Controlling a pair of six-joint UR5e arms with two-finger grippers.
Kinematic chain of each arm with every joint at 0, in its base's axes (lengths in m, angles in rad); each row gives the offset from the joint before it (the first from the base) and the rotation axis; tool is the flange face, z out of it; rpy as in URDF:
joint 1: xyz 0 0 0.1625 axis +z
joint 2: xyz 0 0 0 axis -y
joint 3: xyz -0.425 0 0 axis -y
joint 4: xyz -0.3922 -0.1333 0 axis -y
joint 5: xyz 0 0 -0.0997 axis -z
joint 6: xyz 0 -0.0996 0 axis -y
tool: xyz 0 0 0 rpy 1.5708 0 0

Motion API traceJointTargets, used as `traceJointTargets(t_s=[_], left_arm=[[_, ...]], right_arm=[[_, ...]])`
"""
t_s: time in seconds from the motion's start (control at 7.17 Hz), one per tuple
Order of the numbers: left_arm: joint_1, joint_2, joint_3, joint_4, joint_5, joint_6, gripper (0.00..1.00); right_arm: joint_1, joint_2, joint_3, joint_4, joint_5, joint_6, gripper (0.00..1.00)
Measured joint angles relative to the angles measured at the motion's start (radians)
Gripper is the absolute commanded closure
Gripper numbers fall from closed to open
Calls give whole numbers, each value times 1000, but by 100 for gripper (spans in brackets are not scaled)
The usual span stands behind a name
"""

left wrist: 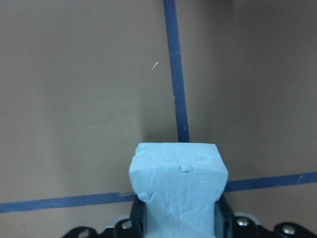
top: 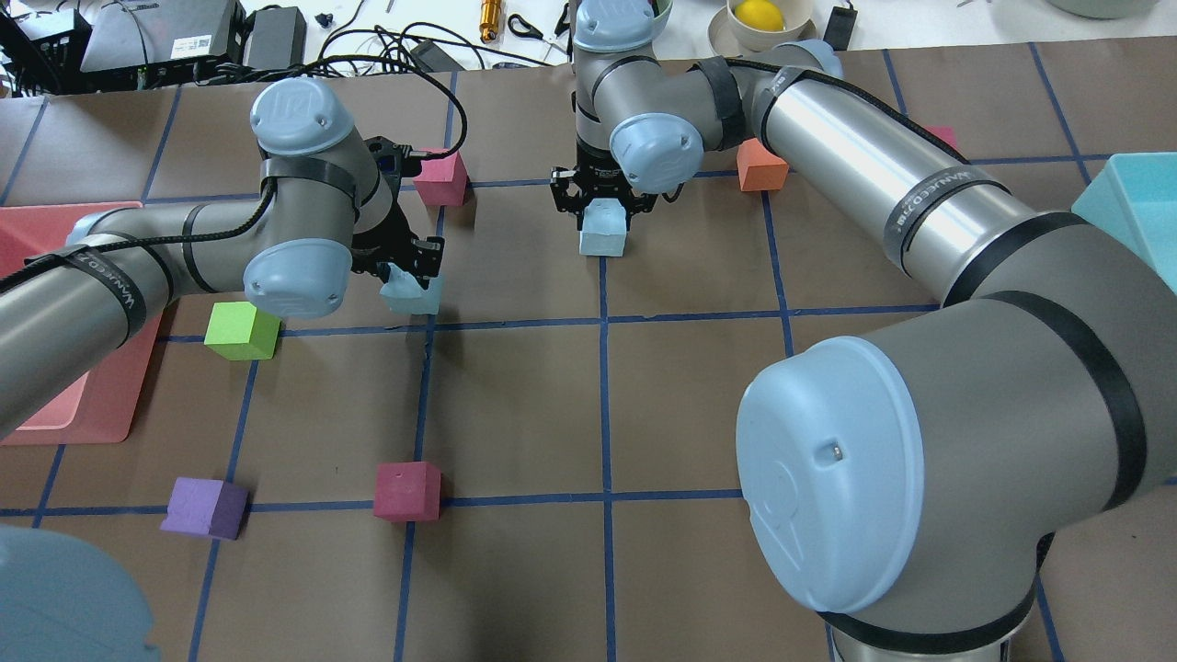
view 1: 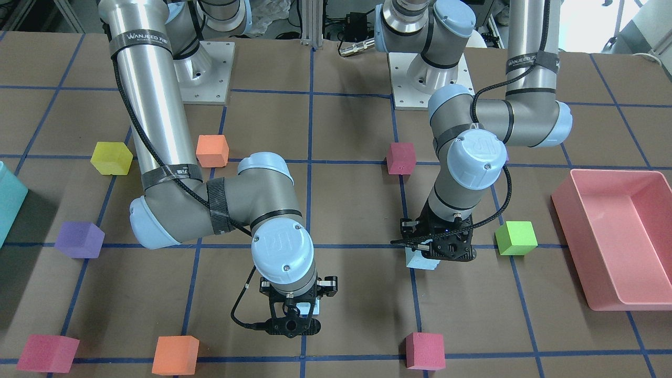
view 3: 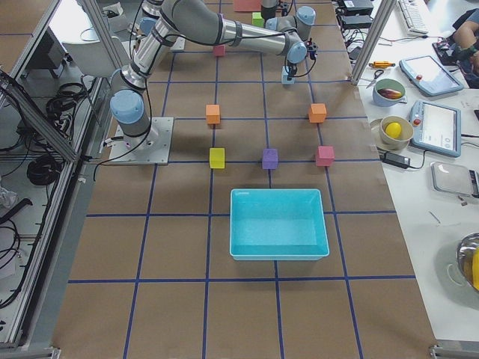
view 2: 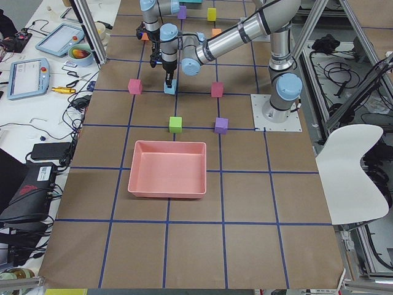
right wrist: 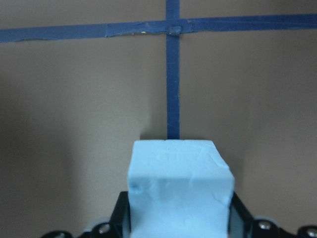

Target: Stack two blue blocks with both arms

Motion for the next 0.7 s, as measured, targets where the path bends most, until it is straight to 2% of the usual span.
traceJointTargets(t_s=[0.42,0.7], left_arm=[[-3,1,59,-63,-1,-14,100],[-12,-6,84,-78,-24,-48,100]], right_arm=[[-3,-17,-9,10,-12,-2,0],[-43,-83,-29,79,-26,-8,0]])
